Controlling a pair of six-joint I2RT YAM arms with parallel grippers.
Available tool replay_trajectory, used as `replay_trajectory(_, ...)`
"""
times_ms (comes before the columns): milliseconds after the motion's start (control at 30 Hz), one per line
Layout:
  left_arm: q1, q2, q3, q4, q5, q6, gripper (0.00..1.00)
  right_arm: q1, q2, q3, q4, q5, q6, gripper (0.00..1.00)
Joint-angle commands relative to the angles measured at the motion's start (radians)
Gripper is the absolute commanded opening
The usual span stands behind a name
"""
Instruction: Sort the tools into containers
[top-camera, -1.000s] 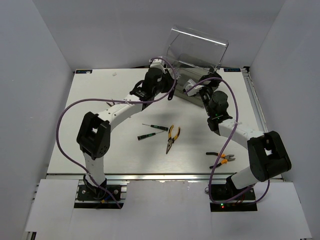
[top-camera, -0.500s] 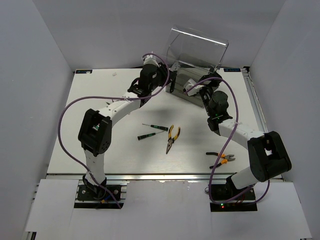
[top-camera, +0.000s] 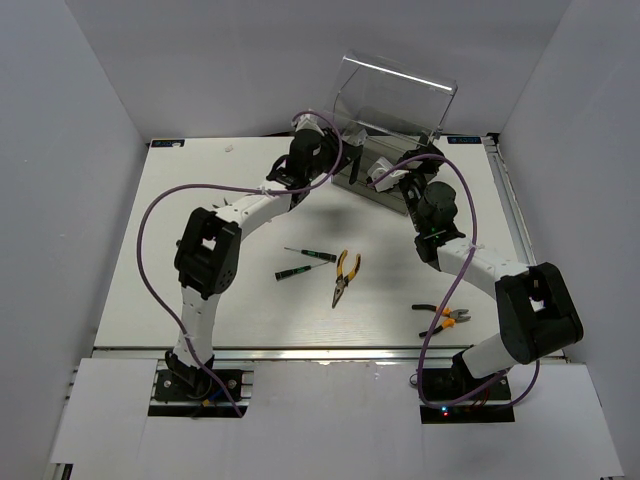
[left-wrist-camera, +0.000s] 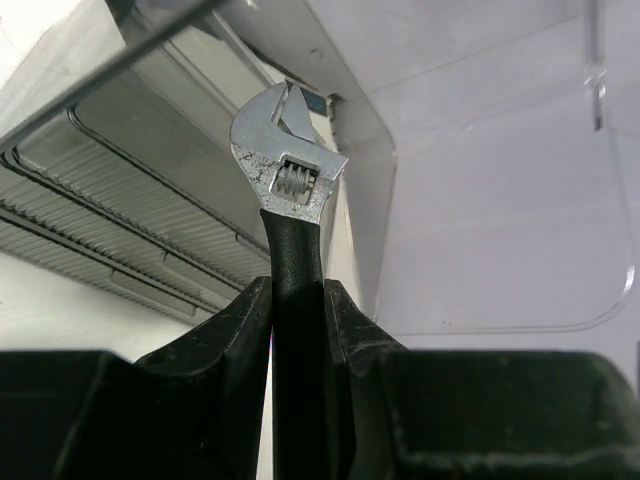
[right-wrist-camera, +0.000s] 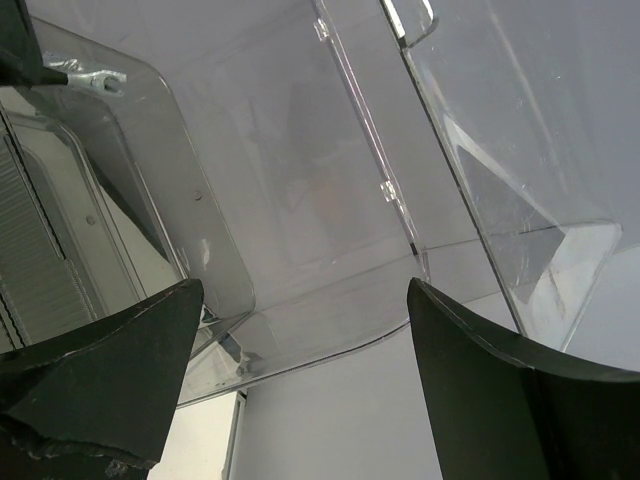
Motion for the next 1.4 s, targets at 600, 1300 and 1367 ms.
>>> replay_trajectory(600,0.026,0.133,0.205,0.159,0.008,-0.272,0.0,0.002,-0.033,0.029,0.063,0.03,0.026,0.89)
replay_trajectory(1300,0.027,0.083,0.172,0.163,0.082,-0.28,0.66,0.004,-0.021,0.04,0.06,0.034,0.024,0.89)
replay_trajectory(1367,0.027,0.048,0.15,0.168,0.083,-0.252,0.65,0.002,-0.023,0.04,0.056,0.033,0.022,0.89)
